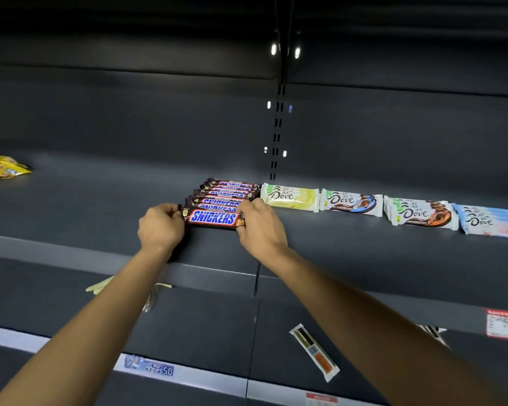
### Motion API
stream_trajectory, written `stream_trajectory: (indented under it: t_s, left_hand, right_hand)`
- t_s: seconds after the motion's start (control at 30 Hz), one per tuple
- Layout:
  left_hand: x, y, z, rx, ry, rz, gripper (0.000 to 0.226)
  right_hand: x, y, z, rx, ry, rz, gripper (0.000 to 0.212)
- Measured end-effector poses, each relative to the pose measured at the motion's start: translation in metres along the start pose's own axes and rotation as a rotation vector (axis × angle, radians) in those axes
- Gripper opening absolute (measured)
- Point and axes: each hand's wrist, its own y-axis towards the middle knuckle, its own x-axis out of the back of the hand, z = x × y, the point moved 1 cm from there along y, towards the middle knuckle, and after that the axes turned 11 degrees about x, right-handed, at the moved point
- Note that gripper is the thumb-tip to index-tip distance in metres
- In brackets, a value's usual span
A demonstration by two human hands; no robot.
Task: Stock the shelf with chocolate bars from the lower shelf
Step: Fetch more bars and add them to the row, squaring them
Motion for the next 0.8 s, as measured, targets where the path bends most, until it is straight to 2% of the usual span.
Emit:
stream_trajectory:
  t_s: [0.27, 0.53, 0.8]
  left_hand:
    - [-0.002, 0.012, -0.001, -0.004, 0.17, 0.029, 0.022]
    - [-0.008, 0.019, 0.002, 0.005, 0.14, 0.042, 0.03]
    - [-0.007, 0.024, 0.008, -0.006, 0.086, -0.002, 0.018]
  right_hand:
    - [-0.016, 0.007, 0.002, -0.031, 0.058, 0.065, 0.032]
    - [-0.016, 0.005, 0.002, -0.013, 0.079, 0.044, 0.034]
    - [-0.017, 0.006, 0.004, 0.004, 0.041, 0.051, 0.037]
